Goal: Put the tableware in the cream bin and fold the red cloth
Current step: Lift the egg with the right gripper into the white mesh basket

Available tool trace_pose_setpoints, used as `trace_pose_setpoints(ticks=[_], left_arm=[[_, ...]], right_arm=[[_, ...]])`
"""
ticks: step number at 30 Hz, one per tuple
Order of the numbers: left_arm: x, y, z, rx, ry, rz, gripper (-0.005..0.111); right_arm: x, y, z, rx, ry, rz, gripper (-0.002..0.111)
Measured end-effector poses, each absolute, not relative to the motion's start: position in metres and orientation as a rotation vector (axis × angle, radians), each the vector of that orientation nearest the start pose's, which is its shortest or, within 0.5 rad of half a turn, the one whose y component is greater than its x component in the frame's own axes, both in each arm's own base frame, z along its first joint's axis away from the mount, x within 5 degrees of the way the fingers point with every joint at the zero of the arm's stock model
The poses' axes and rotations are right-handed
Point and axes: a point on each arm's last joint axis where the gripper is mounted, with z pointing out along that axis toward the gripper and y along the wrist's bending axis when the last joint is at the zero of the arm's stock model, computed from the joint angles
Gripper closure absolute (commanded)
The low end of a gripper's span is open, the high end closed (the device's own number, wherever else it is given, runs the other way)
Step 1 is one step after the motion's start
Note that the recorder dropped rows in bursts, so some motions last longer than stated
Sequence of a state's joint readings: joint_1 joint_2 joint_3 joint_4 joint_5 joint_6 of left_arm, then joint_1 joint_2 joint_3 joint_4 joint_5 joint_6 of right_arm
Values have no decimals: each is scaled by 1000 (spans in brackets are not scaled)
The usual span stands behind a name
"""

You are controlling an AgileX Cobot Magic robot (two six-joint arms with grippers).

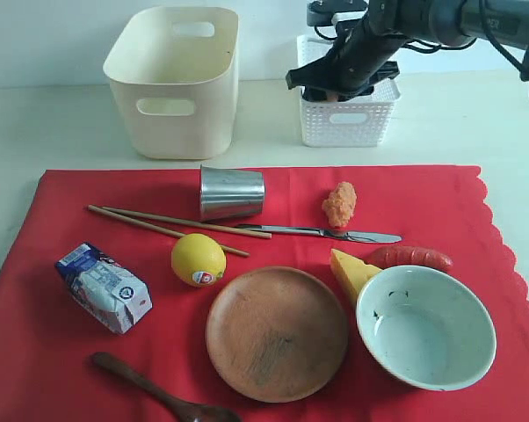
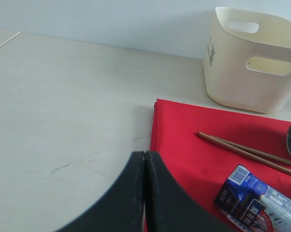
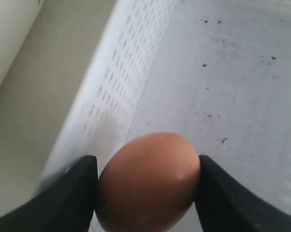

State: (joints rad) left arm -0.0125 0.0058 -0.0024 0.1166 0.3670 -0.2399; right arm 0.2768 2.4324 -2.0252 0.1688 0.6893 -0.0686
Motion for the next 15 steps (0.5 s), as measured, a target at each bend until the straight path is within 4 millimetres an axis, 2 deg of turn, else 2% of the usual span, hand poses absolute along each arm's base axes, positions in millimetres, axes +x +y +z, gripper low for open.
trace_pose_setpoints(ticks=[8, 10, 15], left_arm=[[53, 3, 181, -139, 1847, -61, 107], [53, 3, 181, -139, 1847, -61, 107], [53, 3, 181, -139, 1847, -61, 107]], right_arm=[[506, 163, 143, -358, 2581, 288, 106], [505, 166, 143, -367, 2582, 293, 99], [504, 170, 143, -358, 2583, 317, 74]])
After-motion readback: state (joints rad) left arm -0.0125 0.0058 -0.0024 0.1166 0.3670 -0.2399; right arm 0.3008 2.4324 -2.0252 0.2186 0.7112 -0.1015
